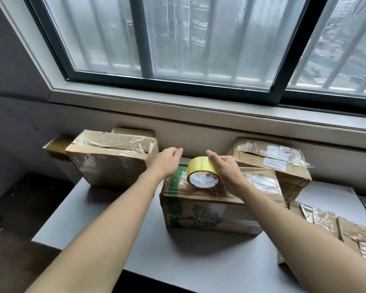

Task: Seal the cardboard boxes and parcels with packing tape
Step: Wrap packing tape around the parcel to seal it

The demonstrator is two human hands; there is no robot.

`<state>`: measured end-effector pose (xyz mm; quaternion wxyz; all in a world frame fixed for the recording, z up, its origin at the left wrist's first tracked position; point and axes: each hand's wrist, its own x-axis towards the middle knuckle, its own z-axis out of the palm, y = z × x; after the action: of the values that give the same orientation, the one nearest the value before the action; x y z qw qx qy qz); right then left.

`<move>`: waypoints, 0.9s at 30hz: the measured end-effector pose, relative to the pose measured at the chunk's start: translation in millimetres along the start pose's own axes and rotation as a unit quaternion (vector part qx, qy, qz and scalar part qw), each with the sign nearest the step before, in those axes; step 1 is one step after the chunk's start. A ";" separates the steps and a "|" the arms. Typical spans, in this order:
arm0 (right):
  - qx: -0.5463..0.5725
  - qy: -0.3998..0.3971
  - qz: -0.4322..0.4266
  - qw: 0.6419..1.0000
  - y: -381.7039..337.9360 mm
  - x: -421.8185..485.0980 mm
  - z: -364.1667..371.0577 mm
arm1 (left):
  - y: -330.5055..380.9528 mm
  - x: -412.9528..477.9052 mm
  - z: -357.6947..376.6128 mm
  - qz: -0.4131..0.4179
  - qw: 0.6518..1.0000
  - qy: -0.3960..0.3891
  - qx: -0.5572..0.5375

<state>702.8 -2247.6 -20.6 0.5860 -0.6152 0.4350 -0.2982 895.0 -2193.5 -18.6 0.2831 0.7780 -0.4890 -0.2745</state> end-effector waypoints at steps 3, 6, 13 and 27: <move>0.009 -0.011 -0.010 1.000 2.8 1.8 1.9 | 7.2 8.8 23.0 0.002 1.000 0.000 0.027; 0.003 -0.017 -0.025 1.000 0.3 3.0 4.3 | 6.0 12.7 41.9 0.017 0.995 0.029 0.095; 0.026 -0.016 0.005 1.000 6.5 0.2 8.4 | -10.8 22.1 57.2 0.007 0.973 0.085 0.216; -0.367 -0.016 -0.113 0.923 -24.2 16.4 -71.2 | -6.9 24.5 64.1 0.006 0.948 0.101 0.301</move>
<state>652.2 -2296.6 10.4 0.2884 -0.8371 0.4318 -0.1720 863.1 -2224.5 -71.3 0.0855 0.8479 -0.5221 -0.0330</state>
